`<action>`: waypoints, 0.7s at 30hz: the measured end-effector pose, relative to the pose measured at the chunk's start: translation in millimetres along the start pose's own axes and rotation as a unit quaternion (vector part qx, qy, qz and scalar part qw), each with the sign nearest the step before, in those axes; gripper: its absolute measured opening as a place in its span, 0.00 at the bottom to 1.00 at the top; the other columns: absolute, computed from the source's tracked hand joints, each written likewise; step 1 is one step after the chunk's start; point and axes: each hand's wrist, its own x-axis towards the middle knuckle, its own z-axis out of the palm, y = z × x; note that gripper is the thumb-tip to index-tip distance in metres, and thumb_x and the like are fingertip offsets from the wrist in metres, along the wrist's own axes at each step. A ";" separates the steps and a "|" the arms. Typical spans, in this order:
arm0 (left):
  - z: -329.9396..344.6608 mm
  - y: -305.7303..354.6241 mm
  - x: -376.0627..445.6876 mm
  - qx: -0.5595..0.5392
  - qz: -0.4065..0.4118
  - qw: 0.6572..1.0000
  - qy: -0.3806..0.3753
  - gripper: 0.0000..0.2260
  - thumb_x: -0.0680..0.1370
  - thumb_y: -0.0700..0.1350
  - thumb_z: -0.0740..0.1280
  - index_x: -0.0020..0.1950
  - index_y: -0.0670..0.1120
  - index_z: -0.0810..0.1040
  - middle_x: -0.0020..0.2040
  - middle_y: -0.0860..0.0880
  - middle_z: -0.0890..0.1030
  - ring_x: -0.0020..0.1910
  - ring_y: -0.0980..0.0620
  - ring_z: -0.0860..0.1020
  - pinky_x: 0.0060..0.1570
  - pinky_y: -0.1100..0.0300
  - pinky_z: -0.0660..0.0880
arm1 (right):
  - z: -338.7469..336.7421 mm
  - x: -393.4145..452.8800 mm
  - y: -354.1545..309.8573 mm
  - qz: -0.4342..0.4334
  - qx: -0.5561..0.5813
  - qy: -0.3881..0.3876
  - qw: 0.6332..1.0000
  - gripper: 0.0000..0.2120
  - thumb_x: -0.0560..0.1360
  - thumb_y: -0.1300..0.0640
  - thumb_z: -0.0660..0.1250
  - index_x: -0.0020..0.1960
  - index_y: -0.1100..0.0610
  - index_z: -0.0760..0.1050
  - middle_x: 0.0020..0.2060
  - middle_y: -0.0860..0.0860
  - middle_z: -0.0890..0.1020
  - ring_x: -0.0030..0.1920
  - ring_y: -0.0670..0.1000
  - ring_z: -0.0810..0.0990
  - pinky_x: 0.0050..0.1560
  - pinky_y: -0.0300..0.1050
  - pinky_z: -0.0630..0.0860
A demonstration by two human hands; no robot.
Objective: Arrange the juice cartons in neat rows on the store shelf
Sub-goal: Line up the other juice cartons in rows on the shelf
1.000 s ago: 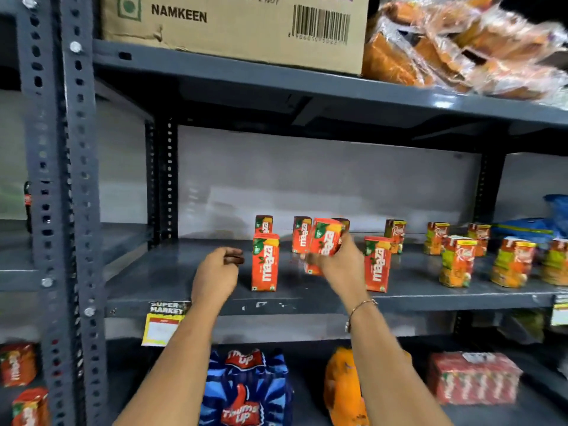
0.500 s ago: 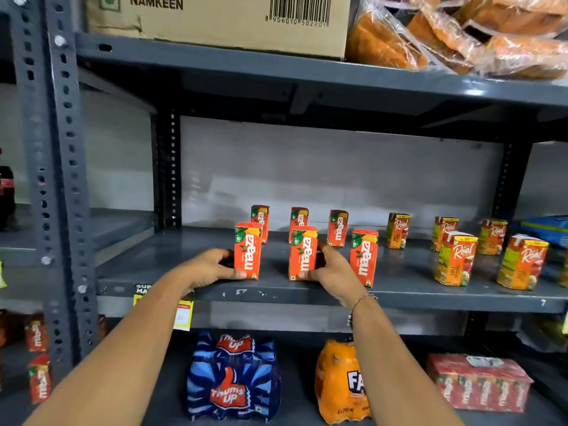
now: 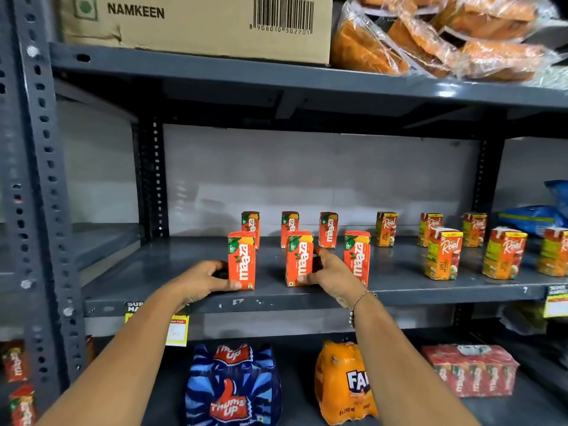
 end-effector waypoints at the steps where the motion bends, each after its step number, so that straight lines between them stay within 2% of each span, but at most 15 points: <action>1: -0.2 0.0 -0.1 -0.005 0.002 1.000 -0.003 0.13 0.68 0.50 0.75 0.50 0.55 0.78 0.48 0.63 0.78 0.48 0.68 0.73 0.48 0.66 0.66 | -0.3 -0.1 0.0 0.001 0.001 -0.001 1.000 0.31 0.72 0.65 0.72 0.71 0.55 0.66 0.56 0.49 0.80 0.53 0.46 0.76 0.57 0.43 0.69; 5: -1.1 -1.3 1.9 -0.011 0.008 1.000 -0.009 0.12 0.69 0.48 0.75 0.50 0.55 0.78 0.48 0.62 0.79 0.50 0.65 0.75 0.46 0.69 0.66 | -0.4 0.4 2.1 0.005 0.016 0.009 1.000 0.29 0.70 0.67 0.73 0.68 0.55 0.69 0.50 0.46 0.81 0.53 0.47 0.78 0.56 0.42 0.70; 9: -2.0 -6.1 5.7 -0.007 0.008 1.000 -0.013 0.17 0.68 0.48 0.75 0.55 0.52 0.77 0.51 0.59 0.79 0.53 0.60 0.76 0.58 0.60 0.67 | -0.1 1.5 1.4 0.020 0.025 0.010 0.999 0.28 0.71 0.67 0.72 0.68 0.55 0.69 0.53 0.48 0.81 0.55 0.49 0.78 0.60 0.47 0.71; 12: -1.8 -7.5 6.8 -0.012 0.012 1.000 -0.013 0.19 0.69 0.47 0.75 0.58 0.48 0.78 0.55 0.54 0.82 0.56 0.55 0.78 0.62 0.57 0.68 | 0.2 1.6 0.5 0.025 0.027 0.011 0.999 0.27 0.71 0.67 0.71 0.68 0.55 0.69 0.57 0.51 0.81 0.58 0.51 0.78 0.66 0.52 0.70; 17: -0.9 -6.4 5.5 -0.010 0.016 1.000 -0.011 0.17 0.68 0.48 0.76 0.54 0.52 0.78 0.54 0.55 0.81 0.53 0.59 0.78 0.56 0.59 0.69 | 0.8 1.2 -1.7 0.034 0.036 0.014 0.999 0.28 0.70 0.69 0.71 0.69 0.58 0.69 0.59 0.54 0.81 0.62 0.54 0.77 0.69 0.57 0.68; 21: -0.9 -9.2 5.9 0.009 0.012 1.000 0.003 0.19 0.66 0.52 0.76 0.55 0.54 0.78 0.57 0.53 0.81 0.57 0.54 0.78 0.65 0.51 0.68 | 0.6 1.2 -2.2 0.040 0.042 0.008 0.998 0.30 0.70 0.70 0.71 0.69 0.58 0.68 0.56 0.51 0.82 0.60 0.53 0.77 0.70 0.56 0.68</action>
